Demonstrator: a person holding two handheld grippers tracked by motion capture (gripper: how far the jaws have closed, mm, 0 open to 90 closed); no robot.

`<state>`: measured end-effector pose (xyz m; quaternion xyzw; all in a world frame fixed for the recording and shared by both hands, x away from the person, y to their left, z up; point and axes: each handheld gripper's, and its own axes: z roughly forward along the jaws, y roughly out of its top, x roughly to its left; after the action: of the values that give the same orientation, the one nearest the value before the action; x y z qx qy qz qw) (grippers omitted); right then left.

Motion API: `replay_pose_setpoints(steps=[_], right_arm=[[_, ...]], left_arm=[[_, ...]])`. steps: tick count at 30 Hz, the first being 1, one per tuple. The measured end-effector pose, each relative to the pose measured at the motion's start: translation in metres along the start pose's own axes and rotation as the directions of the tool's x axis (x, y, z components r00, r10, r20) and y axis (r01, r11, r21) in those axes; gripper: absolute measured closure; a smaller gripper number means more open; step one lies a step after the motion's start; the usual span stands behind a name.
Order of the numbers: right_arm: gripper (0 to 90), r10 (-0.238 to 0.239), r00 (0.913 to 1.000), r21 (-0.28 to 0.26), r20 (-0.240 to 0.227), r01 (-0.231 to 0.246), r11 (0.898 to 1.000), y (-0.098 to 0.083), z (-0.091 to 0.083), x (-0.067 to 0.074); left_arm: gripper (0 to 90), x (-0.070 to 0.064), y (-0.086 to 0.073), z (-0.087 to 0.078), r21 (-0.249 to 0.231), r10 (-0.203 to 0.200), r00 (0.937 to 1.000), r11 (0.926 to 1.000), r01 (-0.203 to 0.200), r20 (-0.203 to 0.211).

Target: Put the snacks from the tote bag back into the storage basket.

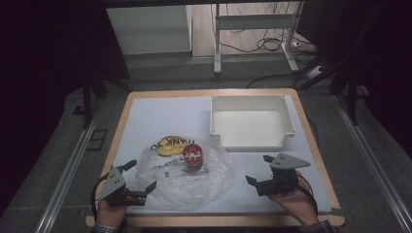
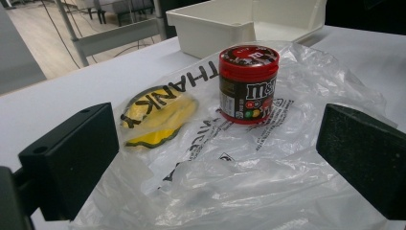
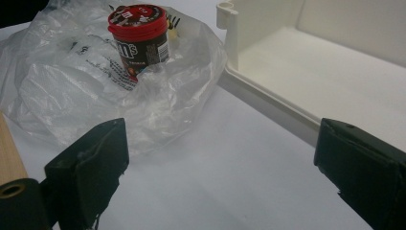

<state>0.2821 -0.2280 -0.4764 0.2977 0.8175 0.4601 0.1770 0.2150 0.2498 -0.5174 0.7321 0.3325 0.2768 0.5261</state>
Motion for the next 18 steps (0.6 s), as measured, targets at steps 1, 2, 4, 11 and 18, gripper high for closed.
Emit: replay_pose_setpoints(steps=[1, 2, 4, 11, 18], right_arm=[[5.1, -0.002, 1.0, 0.003, -0.004, 0.002, 1.0, 0.0, 0.002, 0.0], [5.2, -0.004, 1.0, 0.006, -0.006, 0.004, 1.0, 0.001, 0.002, 0.0], [5.4, -0.004, 0.9999, 0.012, -0.009, 0.004, 1.0, 0.001, 0.003, 0.001], [7.0, -0.01, 0.9992, 0.029, -0.037, 0.011, 1.0, 0.007, 0.01, 0.004], [7.9, 0.004, 0.998, 0.052, -0.063, -0.001, 0.999, 0.012, 0.019, 0.005]], left_arm=[[0.8, 0.0, 0.0, 0.0, 0.001, 0.0, 1.0, 1.0, 0.0, 0.0], [0.8, 0.0, 0.0, 0.0, 0.001, 0.001, 1.0, 1.0, -0.001, -0.001], [0.8, 0.0, 0.0, 0.0, 0.001, 0.0, 1.0, 1.0, 0.0, -0.001], [0.8, 0.0, 0.0, 0.0, 0.002, 0.0, 1.0, 1.0, 0.0, -0.003], [0.8, 0.0, 0.0, 0.0, 0.003, -0.001, 1.0, 1.0, 0.001, -0.004]])
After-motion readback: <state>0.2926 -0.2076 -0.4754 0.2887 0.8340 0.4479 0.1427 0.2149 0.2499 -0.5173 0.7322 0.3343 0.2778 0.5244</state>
